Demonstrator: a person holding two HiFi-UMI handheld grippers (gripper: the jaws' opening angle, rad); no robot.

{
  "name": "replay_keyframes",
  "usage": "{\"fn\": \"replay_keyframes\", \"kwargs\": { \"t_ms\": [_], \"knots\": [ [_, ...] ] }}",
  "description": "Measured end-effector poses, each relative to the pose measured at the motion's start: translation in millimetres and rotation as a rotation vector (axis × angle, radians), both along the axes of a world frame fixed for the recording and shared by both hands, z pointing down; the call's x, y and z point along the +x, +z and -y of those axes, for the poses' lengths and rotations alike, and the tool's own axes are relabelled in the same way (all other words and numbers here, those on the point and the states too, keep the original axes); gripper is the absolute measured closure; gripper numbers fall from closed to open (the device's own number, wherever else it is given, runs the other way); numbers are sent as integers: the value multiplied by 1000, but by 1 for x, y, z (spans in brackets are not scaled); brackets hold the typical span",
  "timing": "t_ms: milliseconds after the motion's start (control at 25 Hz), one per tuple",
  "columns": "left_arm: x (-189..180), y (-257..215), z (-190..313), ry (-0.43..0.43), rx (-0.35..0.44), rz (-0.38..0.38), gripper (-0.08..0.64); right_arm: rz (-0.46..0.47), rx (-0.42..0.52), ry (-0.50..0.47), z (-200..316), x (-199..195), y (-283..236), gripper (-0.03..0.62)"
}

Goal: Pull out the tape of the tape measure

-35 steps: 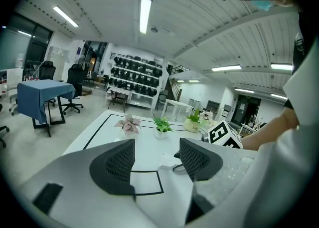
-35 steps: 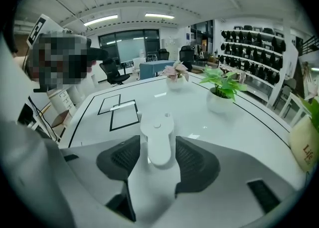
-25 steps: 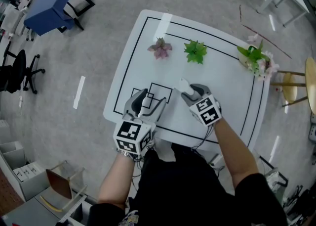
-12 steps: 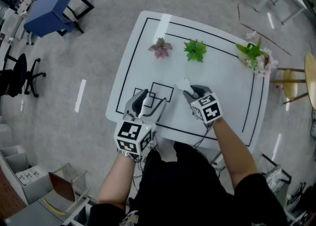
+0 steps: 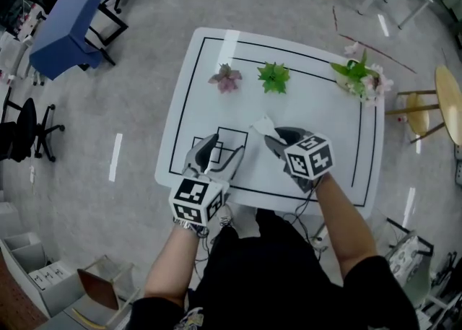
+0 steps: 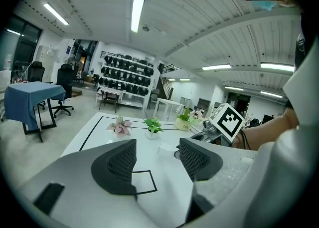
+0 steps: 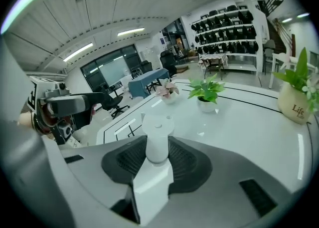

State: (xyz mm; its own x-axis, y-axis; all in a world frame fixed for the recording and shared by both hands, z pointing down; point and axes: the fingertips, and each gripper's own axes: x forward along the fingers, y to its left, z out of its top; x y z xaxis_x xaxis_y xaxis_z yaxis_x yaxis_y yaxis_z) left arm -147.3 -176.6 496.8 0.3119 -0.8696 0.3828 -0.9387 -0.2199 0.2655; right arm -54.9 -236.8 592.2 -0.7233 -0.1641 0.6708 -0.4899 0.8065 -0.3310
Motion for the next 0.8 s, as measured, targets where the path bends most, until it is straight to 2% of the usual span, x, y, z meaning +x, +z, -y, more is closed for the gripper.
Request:
{"fn": "replay_keyframes", "kwargs": {
  "t_ms": [800],
  "knots": [
    [31, -24, 16, 198, 37, -24, 299, 87, 12, -33, -42, 6, -90, 457]
  ]
}}
